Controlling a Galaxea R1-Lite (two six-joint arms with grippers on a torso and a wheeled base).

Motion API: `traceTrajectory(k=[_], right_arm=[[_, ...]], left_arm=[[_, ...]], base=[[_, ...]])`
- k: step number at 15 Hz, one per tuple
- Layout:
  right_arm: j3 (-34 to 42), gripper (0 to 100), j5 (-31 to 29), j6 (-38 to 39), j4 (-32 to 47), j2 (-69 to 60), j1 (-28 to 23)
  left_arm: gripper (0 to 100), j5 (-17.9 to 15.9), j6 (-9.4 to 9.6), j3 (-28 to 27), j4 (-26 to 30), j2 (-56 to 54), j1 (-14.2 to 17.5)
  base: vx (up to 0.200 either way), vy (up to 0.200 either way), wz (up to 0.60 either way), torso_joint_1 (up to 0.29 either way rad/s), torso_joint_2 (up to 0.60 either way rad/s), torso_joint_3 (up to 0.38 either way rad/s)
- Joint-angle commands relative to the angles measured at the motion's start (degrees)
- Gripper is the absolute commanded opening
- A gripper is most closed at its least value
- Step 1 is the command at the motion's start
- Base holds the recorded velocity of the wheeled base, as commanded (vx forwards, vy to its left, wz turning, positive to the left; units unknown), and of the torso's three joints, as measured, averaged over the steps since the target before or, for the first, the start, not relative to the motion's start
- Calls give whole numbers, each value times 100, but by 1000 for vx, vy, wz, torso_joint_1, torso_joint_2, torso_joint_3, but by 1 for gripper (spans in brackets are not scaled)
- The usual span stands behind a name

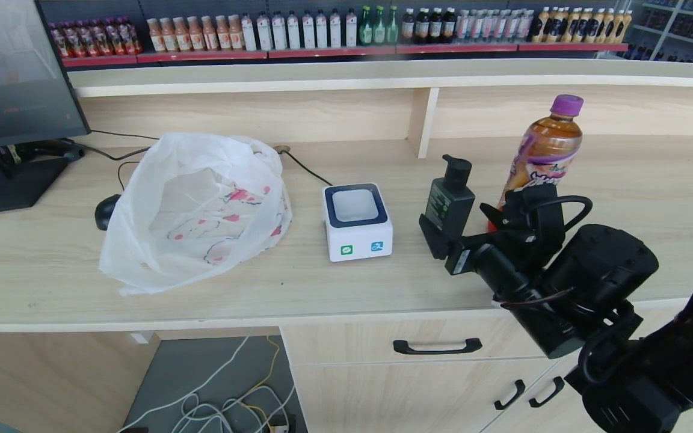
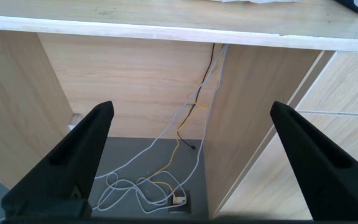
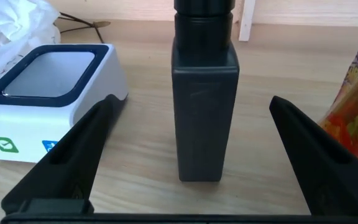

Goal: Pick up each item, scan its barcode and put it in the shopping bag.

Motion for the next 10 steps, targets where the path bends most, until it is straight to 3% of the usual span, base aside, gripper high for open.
traceTrajectory(k=[1, 10], right_arm=[[-53, 100, 10, 5, -17, 122, -102], [-528, 100, 361, 5, -17, 474, -463]], left_arm=[[100, 1, 0, 0, -1, -2, 2], [100, 1, 0, 0, -1, -2, 2]], base=[[0, 0, 0, 0, 0, 0], [0, 0, 0, 0, 0, 0]])
